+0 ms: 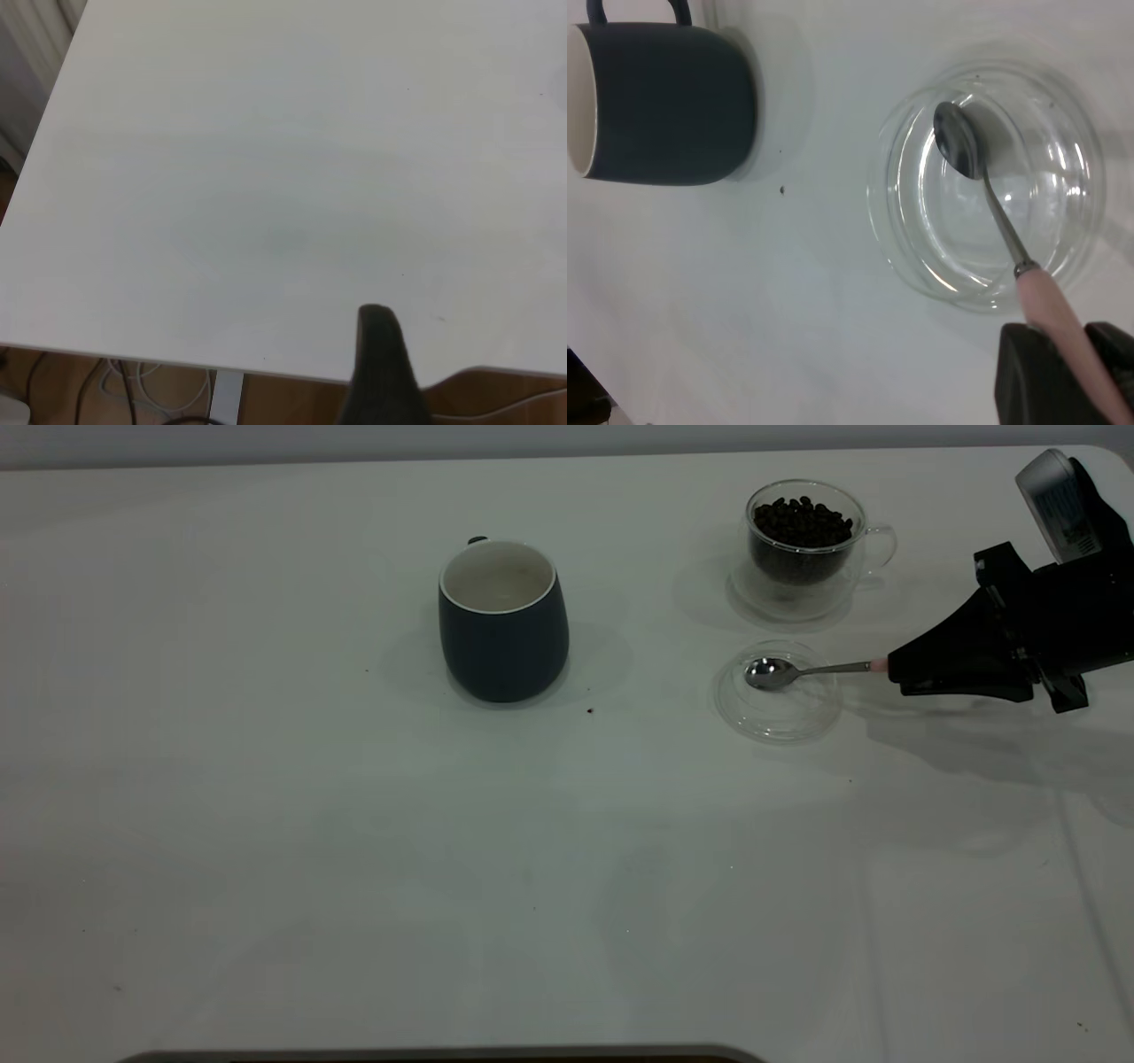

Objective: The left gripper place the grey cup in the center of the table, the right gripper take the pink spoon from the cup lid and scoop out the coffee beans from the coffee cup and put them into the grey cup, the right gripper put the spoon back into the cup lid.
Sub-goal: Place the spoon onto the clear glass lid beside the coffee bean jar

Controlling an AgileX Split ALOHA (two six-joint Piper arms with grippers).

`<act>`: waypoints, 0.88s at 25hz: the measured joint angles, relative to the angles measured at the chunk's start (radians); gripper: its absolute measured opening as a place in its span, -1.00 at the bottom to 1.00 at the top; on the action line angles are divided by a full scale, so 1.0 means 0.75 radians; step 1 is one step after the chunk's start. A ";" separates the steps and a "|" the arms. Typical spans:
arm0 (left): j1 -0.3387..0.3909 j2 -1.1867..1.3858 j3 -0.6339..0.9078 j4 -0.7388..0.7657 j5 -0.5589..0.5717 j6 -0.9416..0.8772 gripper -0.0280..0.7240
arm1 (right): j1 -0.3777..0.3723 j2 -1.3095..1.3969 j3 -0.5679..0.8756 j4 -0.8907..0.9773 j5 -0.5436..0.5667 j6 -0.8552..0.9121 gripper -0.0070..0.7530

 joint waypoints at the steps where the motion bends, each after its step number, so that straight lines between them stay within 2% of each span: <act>1: 0.000 0.000 0.000 0.000 0.000 0.000 0.63 | 0.000 0.000 0.000 0.000 -0.001 0.000 -0.67; 5: 0.000 0.000 0.000 0.000 0.000 0.000 0.63 | 0.000 0.000 0.000 0.000 -0.022 -0.009 -0.55; 12: 0.000 0.000 0.000 0.000 0.000 0.000 0.63 | 0.000 0.009 0.000 -0.002 -0.050 -0.024 -0.15; 19: 0.000 0.000 0.000 0.000 0.000 0.001 0.63 | 0.000 0.009 0.000 -0.001 -0.059 -0.025 -0.04; 22: 0.000 0.000 0.000 0.000 0.000 0.001 0.63 | 0.000 0.009 0.000 0.000 -0.110 -0.026 0.09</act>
